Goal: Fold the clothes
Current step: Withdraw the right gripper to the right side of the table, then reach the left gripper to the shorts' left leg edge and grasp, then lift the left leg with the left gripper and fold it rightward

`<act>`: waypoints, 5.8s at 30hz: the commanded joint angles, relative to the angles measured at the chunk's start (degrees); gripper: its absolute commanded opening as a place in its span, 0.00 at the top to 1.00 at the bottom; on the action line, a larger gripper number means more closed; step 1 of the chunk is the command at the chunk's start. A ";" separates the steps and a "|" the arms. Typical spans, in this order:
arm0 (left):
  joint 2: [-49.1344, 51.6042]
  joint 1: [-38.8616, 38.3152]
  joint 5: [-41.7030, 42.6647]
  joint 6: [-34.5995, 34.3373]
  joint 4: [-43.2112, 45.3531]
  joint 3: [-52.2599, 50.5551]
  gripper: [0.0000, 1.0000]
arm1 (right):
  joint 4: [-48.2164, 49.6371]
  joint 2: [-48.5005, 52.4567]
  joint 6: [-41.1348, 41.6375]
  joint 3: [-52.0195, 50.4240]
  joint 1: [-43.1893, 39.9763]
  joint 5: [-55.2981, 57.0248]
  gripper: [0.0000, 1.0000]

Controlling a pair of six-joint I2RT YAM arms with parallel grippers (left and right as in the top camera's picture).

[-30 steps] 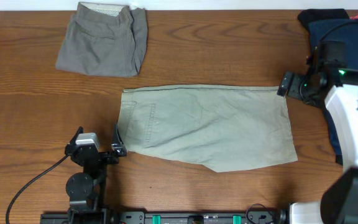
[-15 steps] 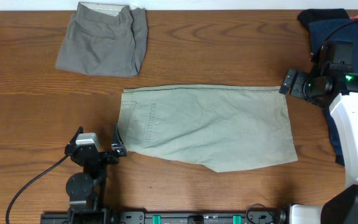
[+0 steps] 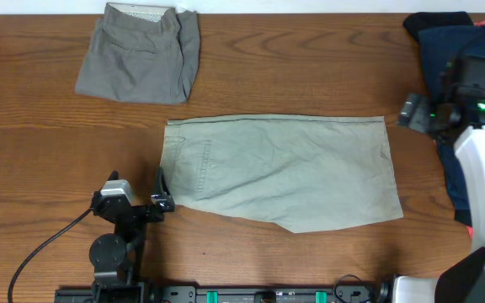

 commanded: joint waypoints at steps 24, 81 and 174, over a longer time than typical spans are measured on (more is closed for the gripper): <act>21.97 0.13 11.91 -0.90 -12.02 22.23 0.02 | -0.28 -0.46 0.70 0.13 -10.95 4.42 0.01; 102.44 6.29 19.82 17.59 -33.31 57.68 0.02 | -0.28 -0.46 0.70 0.13 -10.95 4.42 0.01; 95.19 -1.18 -3.06 2.69 -88.43 104.74 0.94 | -0.28 -0.46 0.70 0.13 -10.95 4.42 0.01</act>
